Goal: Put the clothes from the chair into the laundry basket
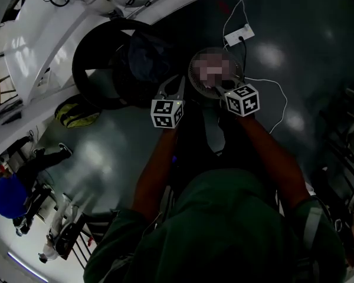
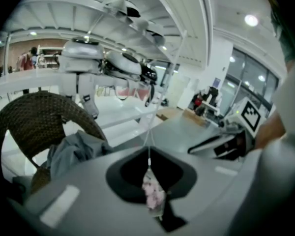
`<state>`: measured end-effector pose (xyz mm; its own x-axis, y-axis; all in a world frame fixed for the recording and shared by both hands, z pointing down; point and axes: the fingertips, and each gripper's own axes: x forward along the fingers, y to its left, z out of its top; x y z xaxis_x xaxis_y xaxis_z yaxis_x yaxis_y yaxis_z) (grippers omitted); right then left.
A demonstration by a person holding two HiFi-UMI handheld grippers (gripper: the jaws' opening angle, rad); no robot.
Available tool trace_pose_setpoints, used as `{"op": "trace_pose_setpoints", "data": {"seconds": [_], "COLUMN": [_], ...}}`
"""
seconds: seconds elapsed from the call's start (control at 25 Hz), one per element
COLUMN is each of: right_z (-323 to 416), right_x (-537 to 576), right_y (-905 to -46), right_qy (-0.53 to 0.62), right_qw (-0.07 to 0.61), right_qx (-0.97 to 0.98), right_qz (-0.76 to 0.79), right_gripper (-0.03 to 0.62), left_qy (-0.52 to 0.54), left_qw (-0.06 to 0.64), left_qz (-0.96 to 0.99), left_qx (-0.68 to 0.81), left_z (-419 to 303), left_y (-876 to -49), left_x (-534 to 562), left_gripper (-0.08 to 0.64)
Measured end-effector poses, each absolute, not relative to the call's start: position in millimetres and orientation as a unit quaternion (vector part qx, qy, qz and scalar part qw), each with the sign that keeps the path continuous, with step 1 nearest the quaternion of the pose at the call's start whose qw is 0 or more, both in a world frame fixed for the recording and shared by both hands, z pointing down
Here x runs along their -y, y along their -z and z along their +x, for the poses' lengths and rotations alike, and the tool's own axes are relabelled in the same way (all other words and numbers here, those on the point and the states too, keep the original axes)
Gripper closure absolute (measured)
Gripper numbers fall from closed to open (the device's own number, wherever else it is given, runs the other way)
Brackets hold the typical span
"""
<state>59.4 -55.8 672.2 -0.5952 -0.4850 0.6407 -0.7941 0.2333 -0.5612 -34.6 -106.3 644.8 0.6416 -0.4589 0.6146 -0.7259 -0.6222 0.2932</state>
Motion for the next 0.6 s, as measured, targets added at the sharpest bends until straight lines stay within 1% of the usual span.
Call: {"op": "trace_pose_setpoints", "data": {"seconds": [0.28,0.4,0.48,0.6], "right_z": [-25,-66,-92,-121], "right_x": [119,147,168,199], "right_y": [-670,-672,-676,-692], "right_qy": [-0.424,-0.413,-0.404,-0.391], "right_qw": [0.189,0.195,0.203,0.222], "right_qx": [0.799,0.811,0.819,0.827], "right_qz": [0.382,0.366,0.354,0.337], "right_gripper": [0.571,0.503,0.472,0.439], "left_qy": [-0.225,-0.218,-0.217,-0.220], "left_qw": [0.265,0.271,0.279,0.296], "left_qz": [0.846,0.836,0.827,0.814], "left_qx": [0.403,0.425,0.436,0.448], "left_z": [-136,-178,-202,-228], "left_y": [-650,-661,-673,-699], "left_x": [168,188,200,215], "left_gripper": [0.548,0.546,0.541,0.500]}}
